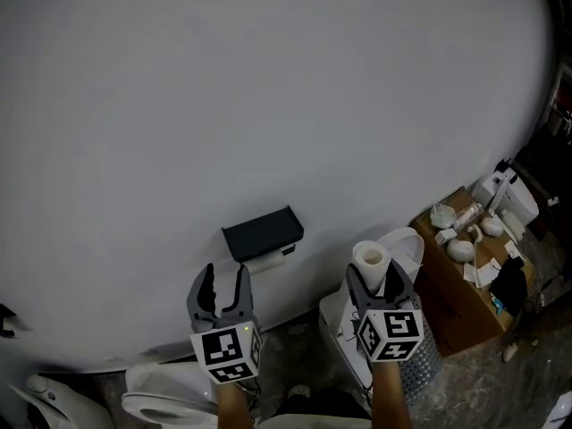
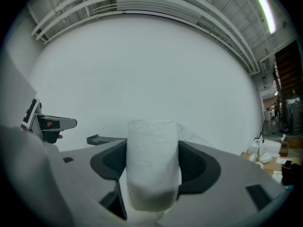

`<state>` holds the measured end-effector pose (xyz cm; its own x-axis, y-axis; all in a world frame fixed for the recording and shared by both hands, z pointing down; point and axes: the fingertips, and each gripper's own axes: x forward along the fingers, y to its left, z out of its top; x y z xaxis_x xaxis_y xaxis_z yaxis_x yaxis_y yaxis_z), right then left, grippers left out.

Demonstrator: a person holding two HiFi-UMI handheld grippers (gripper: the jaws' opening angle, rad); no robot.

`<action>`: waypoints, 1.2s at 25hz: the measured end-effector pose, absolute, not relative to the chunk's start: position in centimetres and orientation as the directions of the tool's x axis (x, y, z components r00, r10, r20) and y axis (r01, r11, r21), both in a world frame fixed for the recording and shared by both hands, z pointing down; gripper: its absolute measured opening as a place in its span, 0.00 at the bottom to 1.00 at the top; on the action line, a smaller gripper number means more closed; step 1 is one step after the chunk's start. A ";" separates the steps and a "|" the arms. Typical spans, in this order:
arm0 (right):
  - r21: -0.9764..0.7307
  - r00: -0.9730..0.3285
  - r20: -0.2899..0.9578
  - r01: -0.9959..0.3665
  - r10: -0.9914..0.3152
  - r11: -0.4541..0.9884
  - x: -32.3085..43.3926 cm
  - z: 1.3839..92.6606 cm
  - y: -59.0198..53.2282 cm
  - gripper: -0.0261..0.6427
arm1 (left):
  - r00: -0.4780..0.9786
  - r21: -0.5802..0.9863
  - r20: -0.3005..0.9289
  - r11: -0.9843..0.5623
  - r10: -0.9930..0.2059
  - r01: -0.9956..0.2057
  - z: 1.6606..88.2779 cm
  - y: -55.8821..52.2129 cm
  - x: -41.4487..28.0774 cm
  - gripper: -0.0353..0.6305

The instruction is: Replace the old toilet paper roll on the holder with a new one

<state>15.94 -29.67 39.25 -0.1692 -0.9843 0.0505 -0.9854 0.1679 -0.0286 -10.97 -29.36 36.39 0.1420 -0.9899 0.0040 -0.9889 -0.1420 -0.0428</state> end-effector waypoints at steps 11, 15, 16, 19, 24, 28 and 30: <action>-0.034 -0.235 0.061 -0.972 -0.970 0.233 15.6 38.9 -33.3 0.50 | 0.076 -0.054 0.012 -0.077 -0.997 -0.996 35.6 -31.0 -11.3 0.38; -0.035 -0.258 0.059 -0.966 -0.964 0.256 15.6 38.6 -33.9 0.50 | 0.053 -0.061 0.012 -0.054 -0.999 -0.997 35.3 -30.8 -11.2 0.38; -0.035 -0.264 0.059 -0.964 -0.963 0.262 15.5 38.7 -34.1 0.50 | 0.048 -0.064 0.012 -0.049 -0.999 -0.997 35.3 -30.8 -11.3 0.38; -0.033 -0.282 0.065 -0.959 -0.957 0.280 15.4 38.9 -34.4 0.50 | 0.031 -0.072 0.017 -0.032 -0.999 -0.997 35.5 -30.6 -11.4 0.38; -0.030 -0.297 0.074 -0.955 -0.952 0.296 15.5 39.3 -34.7 0.50 | 0.020 -0.122 0.038 -0.025 -0.999 -0.992 36.0 -30.6 -11.0 0.38; -0.030 -0.307 0.079 -0.952 -0.948 0.306 15.6 39.7 -34.9 0.50 | 0.018 -0.199 0.069 -0.031 -0.997 -0.980 36.5 -30.8 -10.2 0.38; -0.027 -0.311 0.081 -0.950 -0.947 0.310 15.6 39.7 -35.0 0.50 | 0.012 -0.253 0.076 -0.031 -0.997 -0.967 36.6 -30.9 -9.7 0.38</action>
